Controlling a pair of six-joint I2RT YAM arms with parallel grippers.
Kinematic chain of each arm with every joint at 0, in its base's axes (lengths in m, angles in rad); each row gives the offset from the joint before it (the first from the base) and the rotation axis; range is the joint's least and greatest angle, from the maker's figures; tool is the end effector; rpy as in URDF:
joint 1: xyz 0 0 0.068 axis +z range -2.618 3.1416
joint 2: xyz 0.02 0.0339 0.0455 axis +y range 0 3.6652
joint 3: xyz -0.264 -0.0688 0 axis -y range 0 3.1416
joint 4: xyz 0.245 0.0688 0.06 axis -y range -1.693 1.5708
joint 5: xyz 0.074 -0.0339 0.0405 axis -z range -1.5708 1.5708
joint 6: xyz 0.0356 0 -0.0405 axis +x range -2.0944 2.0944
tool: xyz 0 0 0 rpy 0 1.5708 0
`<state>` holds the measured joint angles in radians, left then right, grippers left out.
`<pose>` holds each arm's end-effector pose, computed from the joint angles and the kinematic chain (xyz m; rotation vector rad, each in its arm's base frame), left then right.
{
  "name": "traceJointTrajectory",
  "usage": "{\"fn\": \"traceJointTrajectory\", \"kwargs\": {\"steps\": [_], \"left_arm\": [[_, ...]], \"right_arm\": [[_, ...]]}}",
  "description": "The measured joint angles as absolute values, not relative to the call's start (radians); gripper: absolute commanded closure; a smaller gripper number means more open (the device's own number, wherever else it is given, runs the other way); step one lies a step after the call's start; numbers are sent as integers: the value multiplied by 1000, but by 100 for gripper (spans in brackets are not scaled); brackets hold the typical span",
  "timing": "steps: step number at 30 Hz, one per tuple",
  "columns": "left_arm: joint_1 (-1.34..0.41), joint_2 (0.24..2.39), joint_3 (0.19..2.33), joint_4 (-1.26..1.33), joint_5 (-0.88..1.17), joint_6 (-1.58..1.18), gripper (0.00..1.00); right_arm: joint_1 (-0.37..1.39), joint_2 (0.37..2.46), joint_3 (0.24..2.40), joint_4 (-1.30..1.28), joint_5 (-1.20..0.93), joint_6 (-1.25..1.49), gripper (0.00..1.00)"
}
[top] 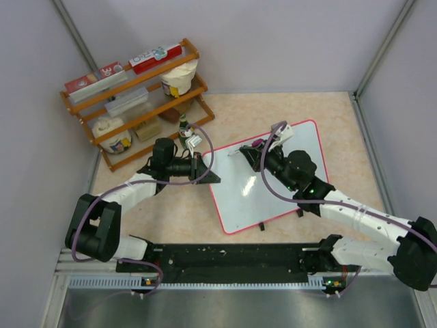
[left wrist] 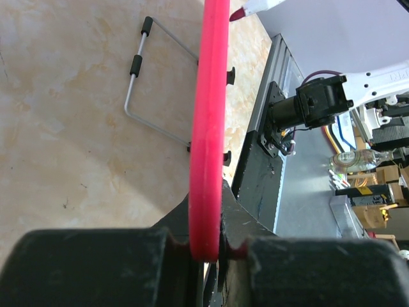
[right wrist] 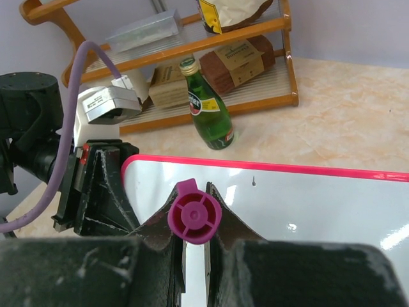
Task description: Write a sentence on the whiteboard
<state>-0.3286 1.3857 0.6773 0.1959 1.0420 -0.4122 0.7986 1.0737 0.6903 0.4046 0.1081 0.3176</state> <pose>0.2519 -0.1184 0.2141 0.5975 2.0625 -1.5200 0.1794 0.1787 0.3119 -0.2957 1.5778 0.7934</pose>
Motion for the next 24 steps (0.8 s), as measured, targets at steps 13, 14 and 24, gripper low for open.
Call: {"fn": "traceJointTrajectory", "kwargs": {"steps": [13, 14, 24], "left_arm": [[-326, 1393, 683, 187, 1047, -408, 100], [-326, 1393, 683, 187, 1047, -408, 100], [-325, 1399, 685, 187, 1051, -407, 100]], "right_arm": [[803, 1107, 709, 405, 113, 325, 100], [803, 1107, 709, 405, 111, 325, 100], [803, 1109, 709, 384, 75, 326, 100]]}}
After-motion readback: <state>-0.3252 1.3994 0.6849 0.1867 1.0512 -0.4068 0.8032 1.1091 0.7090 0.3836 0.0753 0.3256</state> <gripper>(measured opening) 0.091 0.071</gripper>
